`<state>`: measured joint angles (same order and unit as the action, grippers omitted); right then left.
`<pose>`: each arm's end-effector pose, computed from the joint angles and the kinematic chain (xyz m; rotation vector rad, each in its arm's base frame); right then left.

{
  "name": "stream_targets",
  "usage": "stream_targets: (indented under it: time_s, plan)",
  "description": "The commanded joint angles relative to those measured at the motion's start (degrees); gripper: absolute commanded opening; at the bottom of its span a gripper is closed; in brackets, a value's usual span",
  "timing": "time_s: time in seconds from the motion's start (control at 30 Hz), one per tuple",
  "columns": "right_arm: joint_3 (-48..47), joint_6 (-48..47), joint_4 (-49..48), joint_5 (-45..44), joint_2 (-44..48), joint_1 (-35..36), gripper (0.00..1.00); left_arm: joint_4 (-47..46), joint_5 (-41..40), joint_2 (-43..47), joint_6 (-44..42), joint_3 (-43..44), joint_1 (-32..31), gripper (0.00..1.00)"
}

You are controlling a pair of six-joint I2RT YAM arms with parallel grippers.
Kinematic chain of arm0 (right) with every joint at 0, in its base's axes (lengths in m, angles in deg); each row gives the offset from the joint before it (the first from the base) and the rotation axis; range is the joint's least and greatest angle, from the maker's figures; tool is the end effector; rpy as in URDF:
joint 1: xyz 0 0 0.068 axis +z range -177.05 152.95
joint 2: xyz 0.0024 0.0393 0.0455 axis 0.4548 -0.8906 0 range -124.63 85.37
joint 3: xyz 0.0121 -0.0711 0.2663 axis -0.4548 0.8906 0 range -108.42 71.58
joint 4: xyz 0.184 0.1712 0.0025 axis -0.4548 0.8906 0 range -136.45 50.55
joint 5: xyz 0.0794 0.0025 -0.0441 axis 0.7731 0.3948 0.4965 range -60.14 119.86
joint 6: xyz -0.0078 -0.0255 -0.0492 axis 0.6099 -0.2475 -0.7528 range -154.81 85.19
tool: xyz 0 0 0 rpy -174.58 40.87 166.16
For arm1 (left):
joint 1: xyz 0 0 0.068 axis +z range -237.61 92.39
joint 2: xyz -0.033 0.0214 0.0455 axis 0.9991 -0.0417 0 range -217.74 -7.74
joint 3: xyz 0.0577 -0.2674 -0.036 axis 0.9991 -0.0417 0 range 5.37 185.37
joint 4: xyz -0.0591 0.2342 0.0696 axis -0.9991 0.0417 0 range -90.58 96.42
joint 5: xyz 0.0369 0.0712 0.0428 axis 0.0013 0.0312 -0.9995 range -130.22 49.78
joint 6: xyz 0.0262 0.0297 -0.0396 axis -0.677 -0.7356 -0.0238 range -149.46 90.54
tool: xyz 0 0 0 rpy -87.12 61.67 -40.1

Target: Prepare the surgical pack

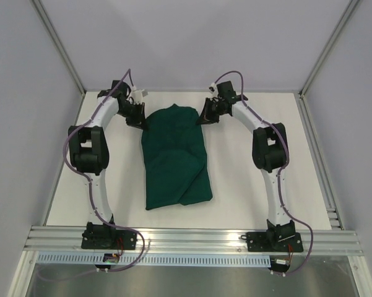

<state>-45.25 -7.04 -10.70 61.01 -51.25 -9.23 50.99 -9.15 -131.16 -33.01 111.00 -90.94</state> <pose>0.4845 0.1768 0.1860 0.0014 2.6329 0.9893 0.4443 -0.0458 0.2218 0.2974 2.6756 -0.7467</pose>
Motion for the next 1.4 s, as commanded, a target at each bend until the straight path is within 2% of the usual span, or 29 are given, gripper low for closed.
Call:
stream_targets:
  time_s: [0.0,0.33,0.6,0.7,0.83,1.0,1.03,1.07,1.2,1.3,1.33,1.37]
  plan:
    - [4.3,-0.8,-4.6,3.0,9.8,-0.3,0.0,-1.6,3.6,8.4,-4.1,-1.1,0.8,0.0]
    - [25.5,-5.4,-9.6,5.7,25.6,-0.2,0.0,-0.2,12.9,23.6,-15.2,-15.0,0.7,0.0]
    - [41.4,-9.3,-9.2,5.1,34.8,3.1,0.03,7.1,17.8,28.2,-27.7,-25.8,0.3,0.0]
    - [46.9,-9.4,-8.8,5.1,37.4,3.8,0.1,10.1,17.4,27.8,-32.5,-29.1,-0.1,0.0]
    - [50.0,-10.8,-4.7,3.7,39.4,3.8,0.44,11.4,15.6,27.5,-37.5,-33.6,-2.4,0.0]
    - [43.8,-13.0,2.0,-3.7,40.8,3.7,0.59,7.7,7.7,28.4,-38.8,-36.5,-5.9,0.0]
    - [42.1,-13.2,2.5,-3.8,40.2,3.7,0.7,7.4,7.1,28.4,-38.9,-36.6,-6.5,0.0]
    - [40.3,-13.5,2.9,-3.9,39.3,3.7,0.76,7.3,5.9,28.5,-39.2,-36.6,-6.8,0.0]
    - [25.0,-13.4,6.7,-6.8,32.0,3.7,0.8,5.8,2.6,29.3,-39.6,-37.6,-7.7,0.0]
    - [15.5,-11.9,11.3,-6.9,23.0,3.8,0.8,4.8,0.3,29.7,-39.7,-38.6,-8.8,0.0]
    - [8.1,-11.5,13.1,-6.6,17.3,4.2,0.79,4.7,0.0,29.7,-39.8,-38.7,-9.0,0.0]
    - [4.5,-11.5,15.0,-5.9,14.5,4.4,0.79,4.7,-0.4,29.7,-39.7,-38.8,-9.1,0.0]
